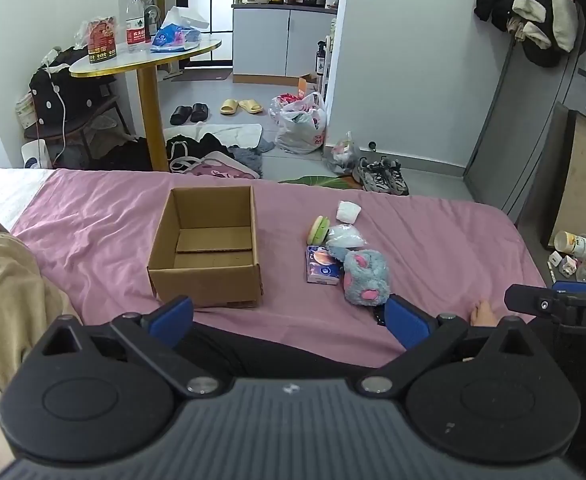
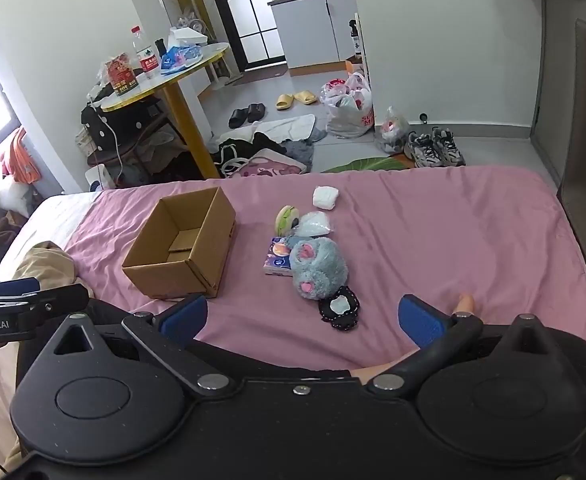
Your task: Organize soft objects
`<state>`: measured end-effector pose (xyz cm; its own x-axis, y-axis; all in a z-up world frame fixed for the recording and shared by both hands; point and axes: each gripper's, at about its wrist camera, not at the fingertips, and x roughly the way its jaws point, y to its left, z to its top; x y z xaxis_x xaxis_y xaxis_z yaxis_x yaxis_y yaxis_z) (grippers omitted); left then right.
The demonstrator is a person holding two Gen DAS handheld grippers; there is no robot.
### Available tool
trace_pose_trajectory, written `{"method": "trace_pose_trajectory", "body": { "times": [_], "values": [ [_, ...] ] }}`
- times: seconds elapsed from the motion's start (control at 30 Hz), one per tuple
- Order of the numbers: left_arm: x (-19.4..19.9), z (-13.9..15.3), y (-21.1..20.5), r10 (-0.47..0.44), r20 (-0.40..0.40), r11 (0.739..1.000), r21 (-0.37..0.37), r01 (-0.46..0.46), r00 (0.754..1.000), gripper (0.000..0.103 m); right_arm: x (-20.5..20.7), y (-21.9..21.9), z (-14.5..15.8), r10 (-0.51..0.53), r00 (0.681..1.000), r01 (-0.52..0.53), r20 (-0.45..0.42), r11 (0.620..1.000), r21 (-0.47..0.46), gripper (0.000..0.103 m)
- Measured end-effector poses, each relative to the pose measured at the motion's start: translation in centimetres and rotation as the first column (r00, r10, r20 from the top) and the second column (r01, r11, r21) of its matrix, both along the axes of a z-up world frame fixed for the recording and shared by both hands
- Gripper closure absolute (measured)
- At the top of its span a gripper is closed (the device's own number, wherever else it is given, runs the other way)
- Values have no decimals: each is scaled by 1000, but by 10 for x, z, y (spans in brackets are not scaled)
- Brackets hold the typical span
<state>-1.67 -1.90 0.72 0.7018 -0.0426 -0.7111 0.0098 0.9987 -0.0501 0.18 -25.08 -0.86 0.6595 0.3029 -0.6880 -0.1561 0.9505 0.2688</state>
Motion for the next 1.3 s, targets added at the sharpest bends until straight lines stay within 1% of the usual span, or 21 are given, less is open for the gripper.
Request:
{"method": "trace_pose_trajectory", "body": {
  "times": [0.13,0.3,0.47,0.73,1.3],
  "values": [
    [-3,0,1,3,2,1000,1,-3,1000,1,-4,0,2,8,1000,-8,3,1000,-5,0],
    [-8,3,4,-13,0,1000,-21,13,1000,1,-4,-1,5,12,1000,-12,7,1000,-14,0],
    [-10,3,7,-11,-3,1000,-13,11,1000,1,-4,2,6,12,1000,-12,8,1000,-16,0],
    [-13,1,9,-25,-4,999,-20,25,1000,1,-7,7,9,20,1000,-20,8,999,-33,0],
    [-18,5,7,-72,10,995,-65,73,997,1,-10,10,11,32,999,-31,15,998,-46,0]
  ]
}}
